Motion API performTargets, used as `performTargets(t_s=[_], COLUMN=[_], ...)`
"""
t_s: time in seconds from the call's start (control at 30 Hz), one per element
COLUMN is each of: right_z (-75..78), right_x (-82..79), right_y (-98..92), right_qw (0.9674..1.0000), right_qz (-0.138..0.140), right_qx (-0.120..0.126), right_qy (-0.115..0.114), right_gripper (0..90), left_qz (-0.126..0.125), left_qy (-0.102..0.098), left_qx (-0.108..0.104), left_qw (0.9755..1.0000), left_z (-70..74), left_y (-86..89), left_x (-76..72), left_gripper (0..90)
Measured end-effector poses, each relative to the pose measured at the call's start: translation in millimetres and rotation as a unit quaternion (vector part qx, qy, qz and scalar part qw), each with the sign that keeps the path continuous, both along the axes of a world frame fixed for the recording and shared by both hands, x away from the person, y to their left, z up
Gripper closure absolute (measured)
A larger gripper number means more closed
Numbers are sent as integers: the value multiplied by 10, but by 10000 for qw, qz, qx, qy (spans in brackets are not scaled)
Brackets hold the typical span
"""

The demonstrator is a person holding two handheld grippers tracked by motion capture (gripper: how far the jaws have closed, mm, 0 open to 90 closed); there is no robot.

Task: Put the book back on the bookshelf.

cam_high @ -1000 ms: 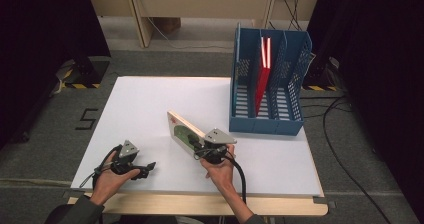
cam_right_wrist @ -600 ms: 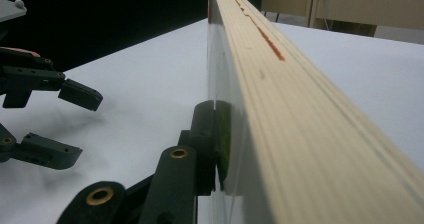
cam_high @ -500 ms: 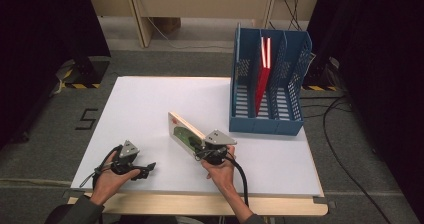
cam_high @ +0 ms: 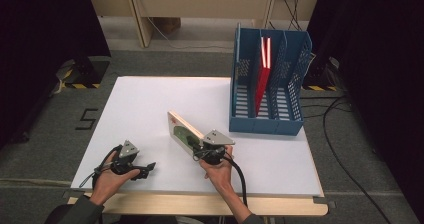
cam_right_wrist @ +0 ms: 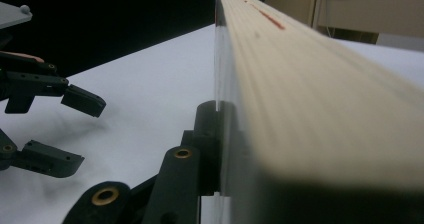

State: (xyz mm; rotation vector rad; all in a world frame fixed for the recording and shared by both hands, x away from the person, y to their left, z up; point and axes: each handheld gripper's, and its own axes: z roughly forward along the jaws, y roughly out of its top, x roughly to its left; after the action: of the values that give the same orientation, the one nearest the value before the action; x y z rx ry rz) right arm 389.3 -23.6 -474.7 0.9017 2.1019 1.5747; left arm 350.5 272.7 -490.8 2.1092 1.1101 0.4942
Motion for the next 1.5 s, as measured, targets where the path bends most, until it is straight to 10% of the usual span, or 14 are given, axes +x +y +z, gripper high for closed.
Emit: performTargets(t_s=[1.07,1.5], right_z=[621,891], right_x=[-263,-450], right_y=[-679,-1310], right_qw=[9984,9937], right_qz=[-321,-832], right_qx=[288,523], right_qy=[-374,-546], right_gripper=[759,759], left_qz=[32,73], left_qy=[41,69], left_qx=[11,76], left_qw=[10000,9999], left_z=[-25,-42], left_y=[6,11], left_x=[32,52], left_gripper=[152,153])
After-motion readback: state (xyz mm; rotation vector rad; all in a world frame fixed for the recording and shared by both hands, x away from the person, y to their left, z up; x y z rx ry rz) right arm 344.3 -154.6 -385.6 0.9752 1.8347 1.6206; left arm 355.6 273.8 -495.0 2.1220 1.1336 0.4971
